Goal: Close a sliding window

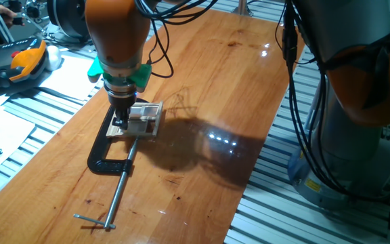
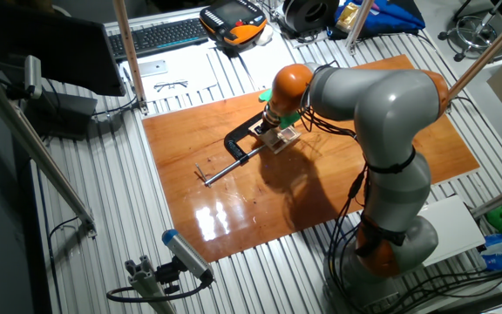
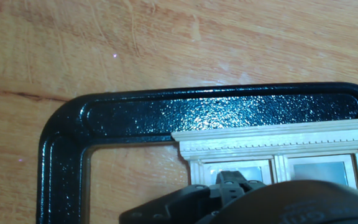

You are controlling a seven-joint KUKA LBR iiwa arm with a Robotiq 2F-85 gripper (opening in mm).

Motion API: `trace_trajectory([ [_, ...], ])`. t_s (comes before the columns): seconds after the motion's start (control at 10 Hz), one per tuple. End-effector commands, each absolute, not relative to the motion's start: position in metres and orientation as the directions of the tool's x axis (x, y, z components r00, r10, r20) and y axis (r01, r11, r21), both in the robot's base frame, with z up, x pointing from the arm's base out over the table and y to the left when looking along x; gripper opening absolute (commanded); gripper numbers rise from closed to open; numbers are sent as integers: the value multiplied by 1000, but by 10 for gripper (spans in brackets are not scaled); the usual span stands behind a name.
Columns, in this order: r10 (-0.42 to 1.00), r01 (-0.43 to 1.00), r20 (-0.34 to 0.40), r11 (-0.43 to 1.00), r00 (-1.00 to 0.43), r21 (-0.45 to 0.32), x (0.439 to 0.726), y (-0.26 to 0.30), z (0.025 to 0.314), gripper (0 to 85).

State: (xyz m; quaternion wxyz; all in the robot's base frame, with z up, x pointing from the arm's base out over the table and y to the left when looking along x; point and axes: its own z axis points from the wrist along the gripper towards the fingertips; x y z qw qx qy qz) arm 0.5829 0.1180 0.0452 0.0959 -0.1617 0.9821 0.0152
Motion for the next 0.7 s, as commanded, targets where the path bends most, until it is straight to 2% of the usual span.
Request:
trace_trajectory([
  [0.0, -315, -321, -192, 947, -930, -1, 583, 118, 45, 0],
  [0.6, -318, -321, -178, 947, -931, -9, 579, 115, 45, 0],
])
